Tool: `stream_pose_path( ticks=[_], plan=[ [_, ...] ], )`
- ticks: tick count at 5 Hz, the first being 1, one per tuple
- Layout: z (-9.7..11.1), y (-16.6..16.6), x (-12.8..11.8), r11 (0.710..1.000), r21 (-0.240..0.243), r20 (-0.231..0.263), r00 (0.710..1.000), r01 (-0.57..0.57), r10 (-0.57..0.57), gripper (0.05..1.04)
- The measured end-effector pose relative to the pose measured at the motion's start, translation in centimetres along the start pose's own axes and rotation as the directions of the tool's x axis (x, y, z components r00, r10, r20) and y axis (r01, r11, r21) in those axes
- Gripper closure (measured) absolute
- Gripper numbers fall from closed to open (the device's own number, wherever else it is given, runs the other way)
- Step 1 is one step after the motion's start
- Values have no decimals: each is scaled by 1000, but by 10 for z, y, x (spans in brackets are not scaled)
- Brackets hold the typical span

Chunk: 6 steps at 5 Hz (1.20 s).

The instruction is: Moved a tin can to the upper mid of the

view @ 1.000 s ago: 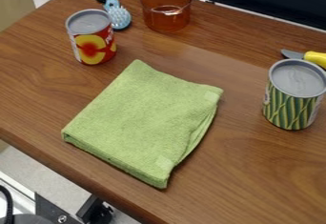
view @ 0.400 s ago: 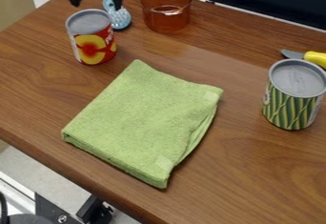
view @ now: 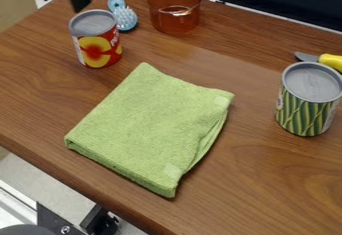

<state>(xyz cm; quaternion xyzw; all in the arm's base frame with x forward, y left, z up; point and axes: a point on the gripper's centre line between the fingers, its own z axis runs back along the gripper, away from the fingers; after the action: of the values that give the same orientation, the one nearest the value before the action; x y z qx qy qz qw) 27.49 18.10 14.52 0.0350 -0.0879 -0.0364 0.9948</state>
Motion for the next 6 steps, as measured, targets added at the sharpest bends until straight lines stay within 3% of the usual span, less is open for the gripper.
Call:
stream_pose_path(
  ticks=[1, 3, 4, 5, 6],
  plan=[
    [-3, 16, -8, 988, -64, -46, 989, 139, -142, 88],
    [-26, 34, -11, 978, 71, -74, 979, 197, -192, 88],
    [-40, 34, -8, 969, 103, -20, 974, 226, -225, 88],
    [-49, 30, -11, 946, 139, -74, 956, 292, -284, 88],
    [-59, 20, -7, 932, 127, -114, 938, 341, -328, 88]
  ],
)
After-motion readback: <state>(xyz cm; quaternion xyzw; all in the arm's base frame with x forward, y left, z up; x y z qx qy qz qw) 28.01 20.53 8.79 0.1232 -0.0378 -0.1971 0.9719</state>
